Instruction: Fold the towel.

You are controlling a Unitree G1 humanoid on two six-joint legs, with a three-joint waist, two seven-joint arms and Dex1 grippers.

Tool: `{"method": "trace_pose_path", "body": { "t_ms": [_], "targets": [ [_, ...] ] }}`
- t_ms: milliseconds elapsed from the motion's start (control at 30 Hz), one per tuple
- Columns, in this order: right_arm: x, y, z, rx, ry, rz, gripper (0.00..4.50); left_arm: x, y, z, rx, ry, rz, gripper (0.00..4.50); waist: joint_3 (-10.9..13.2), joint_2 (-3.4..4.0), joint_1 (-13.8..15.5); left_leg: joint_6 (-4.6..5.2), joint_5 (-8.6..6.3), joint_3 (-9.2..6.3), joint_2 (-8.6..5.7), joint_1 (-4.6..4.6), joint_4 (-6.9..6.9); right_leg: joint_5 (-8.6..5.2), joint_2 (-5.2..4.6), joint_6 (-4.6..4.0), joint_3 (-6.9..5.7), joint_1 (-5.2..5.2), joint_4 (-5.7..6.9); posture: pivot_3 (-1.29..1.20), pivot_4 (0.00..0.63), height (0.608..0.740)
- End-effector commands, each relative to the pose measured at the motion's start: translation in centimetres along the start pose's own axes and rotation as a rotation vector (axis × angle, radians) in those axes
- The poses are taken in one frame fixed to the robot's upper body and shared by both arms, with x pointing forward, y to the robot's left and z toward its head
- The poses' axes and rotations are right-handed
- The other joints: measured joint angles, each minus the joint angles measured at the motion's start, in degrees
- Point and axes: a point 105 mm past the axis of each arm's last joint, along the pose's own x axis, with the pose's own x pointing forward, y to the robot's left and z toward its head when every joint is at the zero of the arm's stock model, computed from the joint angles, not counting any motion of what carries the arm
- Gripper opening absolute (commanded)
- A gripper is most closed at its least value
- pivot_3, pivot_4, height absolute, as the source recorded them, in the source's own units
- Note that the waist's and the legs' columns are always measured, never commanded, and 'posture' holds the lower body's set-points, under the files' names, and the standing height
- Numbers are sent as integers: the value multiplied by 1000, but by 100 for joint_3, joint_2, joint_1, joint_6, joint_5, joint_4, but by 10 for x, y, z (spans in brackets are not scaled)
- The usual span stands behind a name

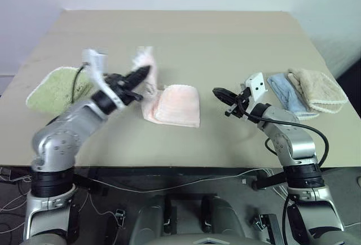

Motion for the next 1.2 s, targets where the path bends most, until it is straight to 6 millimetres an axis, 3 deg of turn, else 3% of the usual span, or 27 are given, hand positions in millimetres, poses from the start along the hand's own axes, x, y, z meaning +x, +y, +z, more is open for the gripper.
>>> {"method": "trace_pose_path", "body": {
  "t_ms": [33,233,333,467,600,767,833,1033,1100,1200],
  "targets": [
    [-5,-1,18,-44,-65,-23,0,20,-12,-25,137,123,-51,22,0,0,7,0,1,0,1,0,0,0,2,0,0,0,1,0,150,740],
    [-10,-1,18,-43,-67,-46,0,35,-16,-65,223,274,-104,22,3,-2,7,3,2,-2,5,-4,-1,-1,6,1,0,-6,1,0,150,740],
    [-10,0,18,-42,-68,-49,0,36,-17,-74,190,294,-126,22,4,-3,14,5,2,-2,6,-6,1,-1,5,1,0,-7,1,0,150,740],
    [-11,0,18,-41,-68,-53,0,32,-21,-75,143,293,-159,977,4,-3,14,7,2,-5,6,-10,3,0,3,1,0,-10,2,0,150,740],
    [-8,0,18,-41,-68,-49,0,27,-21,-75,113,292,-165,2356,4,-3,13,8,2,-6,6,-10,3,0,4,2,0,-10,3,0,150,740],
    [-3,3,19,-46,-64,-30,0,21,-14,-60,57,224,-134,3926,4,-3,15,30,-11,-7,6,-10,5,0,4,2,0,-10,6,0,150,740],
    [-2,4,21,-49,-66,-22,0,17,-8,-45,24,152,-107,4479,4,-3,12,30,-10,-8,6,-11,6,0,3,2,0,-10,6,0,150,740],
    [6,5,36,-70,-100,-2,0,-4,8,1,-35,-62,-53,4479,4,-3,2,19,-4,-9,7,-11,8,0,5,3,-1,-10,10,0,150,740],
    [9,6,42,-71,-113,6,0,-7,20,8,-41,-95,-1,4479,4,-3,7,3,6,-9,7,-10,8,1,6,4,-2,-8,10,0,150,740],
    [24,14,50,-57,-129,47,0,-6,47,0,30,-48,127,3876,4,-4,12,3,6,-10,5,-8,12,1,6,4,-4,-4,11,0,150,740]
  ]
}}
